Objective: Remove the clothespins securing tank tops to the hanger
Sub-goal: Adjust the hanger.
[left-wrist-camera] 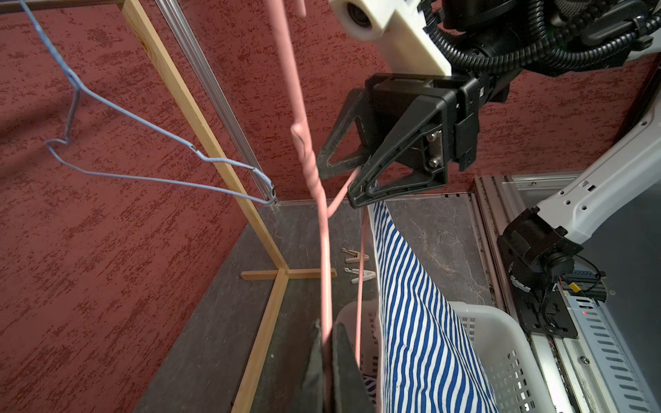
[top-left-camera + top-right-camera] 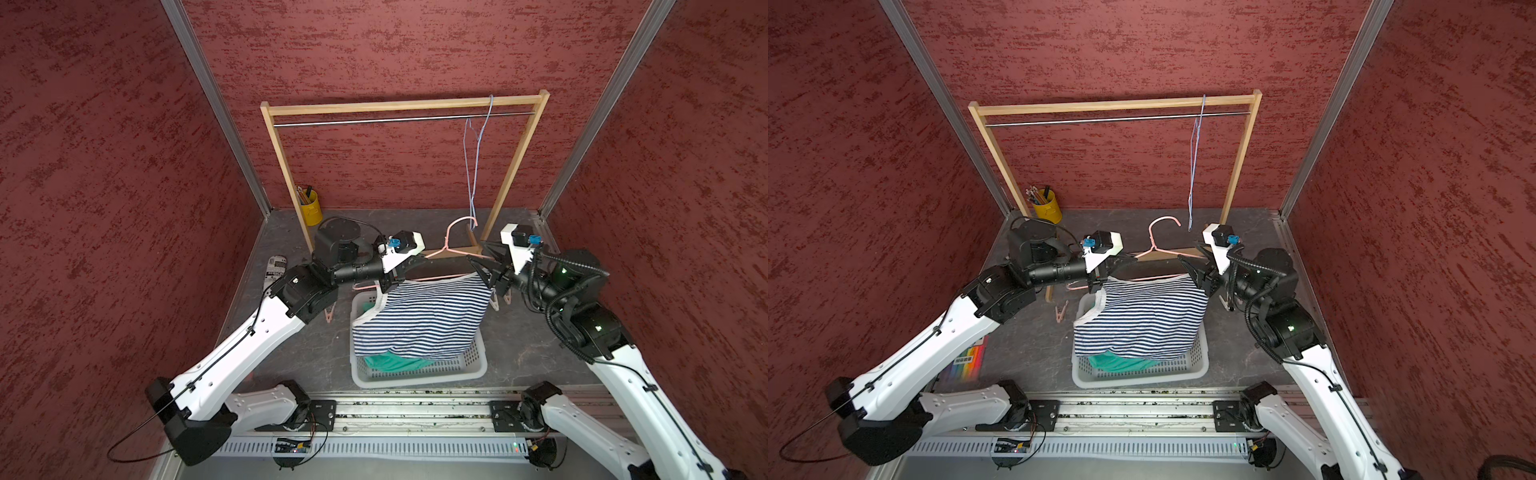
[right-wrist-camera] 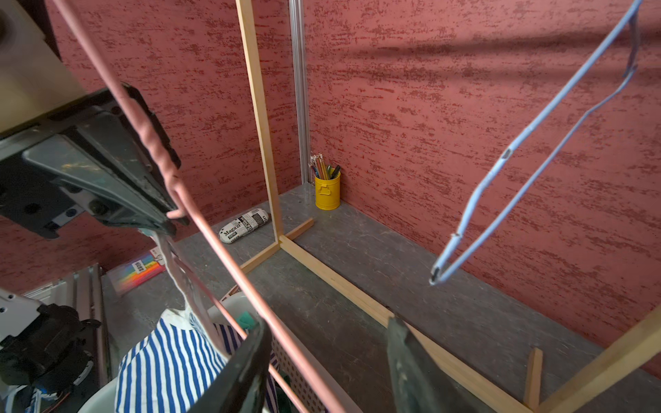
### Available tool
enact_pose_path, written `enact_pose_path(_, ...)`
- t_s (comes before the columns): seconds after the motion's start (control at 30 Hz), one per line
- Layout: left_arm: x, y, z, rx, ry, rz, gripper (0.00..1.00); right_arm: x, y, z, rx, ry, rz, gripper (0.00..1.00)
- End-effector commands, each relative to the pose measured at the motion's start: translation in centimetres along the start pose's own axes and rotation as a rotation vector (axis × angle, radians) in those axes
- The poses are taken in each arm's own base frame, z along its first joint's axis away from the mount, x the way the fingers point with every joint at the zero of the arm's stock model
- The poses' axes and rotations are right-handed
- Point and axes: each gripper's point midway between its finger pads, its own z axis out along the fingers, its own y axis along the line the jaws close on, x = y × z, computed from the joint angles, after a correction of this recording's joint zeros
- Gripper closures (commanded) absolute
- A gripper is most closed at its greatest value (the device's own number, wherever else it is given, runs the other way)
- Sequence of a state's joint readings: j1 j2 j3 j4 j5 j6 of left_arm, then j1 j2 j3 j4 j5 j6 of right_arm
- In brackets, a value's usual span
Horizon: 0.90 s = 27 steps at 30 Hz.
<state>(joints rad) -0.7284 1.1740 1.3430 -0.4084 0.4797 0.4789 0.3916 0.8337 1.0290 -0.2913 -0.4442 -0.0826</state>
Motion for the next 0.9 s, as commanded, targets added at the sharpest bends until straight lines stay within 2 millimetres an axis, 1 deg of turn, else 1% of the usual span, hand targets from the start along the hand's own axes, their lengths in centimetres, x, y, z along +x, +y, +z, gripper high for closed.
enact_pose_path(0.0,-1.9,-0.1,-0.6,-0.001,-0.046,0.023,0.95,0.1,-0.2,0.2,0.048,0.021,-0.019,0.47)
enact_pose_path(0.17,-1.7,-0.3,-0.7,0.007,-0.04,0.029,0.95,0.4,0.4,0.6,0.031,0.033,-0.031,0.5)
enact_pose_path(0.27,-1.4,-0.4,-0.7,0.005,-0.03,0.028,0.94,0.3,0.8,0.5,0.014,0.032,-0.035,0.57)
enact_pose_path(0.37,-1.4,-0.5,-0.8,0.011,-0.033,0.029,0.94,0.7,0.8,0.5,0.02,0.041,-0.038,0.64)
enact_pose_path(0.5,-1.7,-0.8,-0.8,0.019,-0.043,0.035,0.91,0.9,0.5,0.3,0.039,0.047,-0.049,0.67)
enact_pose_path(0.6,-1.8,-0.8,-0.9,0.018,-0.043,0.036,0.89,0.5,0.4,-0.2,0.055,0.024,-0.073,0.79)
enact_pose_path(0.7,-1.7,-1.0,-0.9,0.03,-0.045,0.041,0.81,0.3,0.5,-0.6,0.06,0.013,-0.099,0.87)
enact_pose_path(0.77,-1.8,-1.1,-0.8,0.034,-0.051,0.045,0.8,0.2,0.6,-0.9,0.062,0.012,-0.113,1.0)
enact_pose_path(0.8,-1.7,-1.1,-0.8,0.034,-0.055,0.047,0.77,0.2,0.6,-0.9,0.059,0.014,-0.121,1.0)
enact_pose_path(0.83,-1.7,-1.1,-0.7,0.03,-0.059,0.05,0.69,0.4,0.8,-0.9,0.051,0.02,-0.127,1.0)
enact_pose_path(0.87,-1.7,-1.0,-0.7,0.021,-0.062,0.052,0.58,0.5,0.8,-0.9,0.047,0.025,-0.132,1.0)
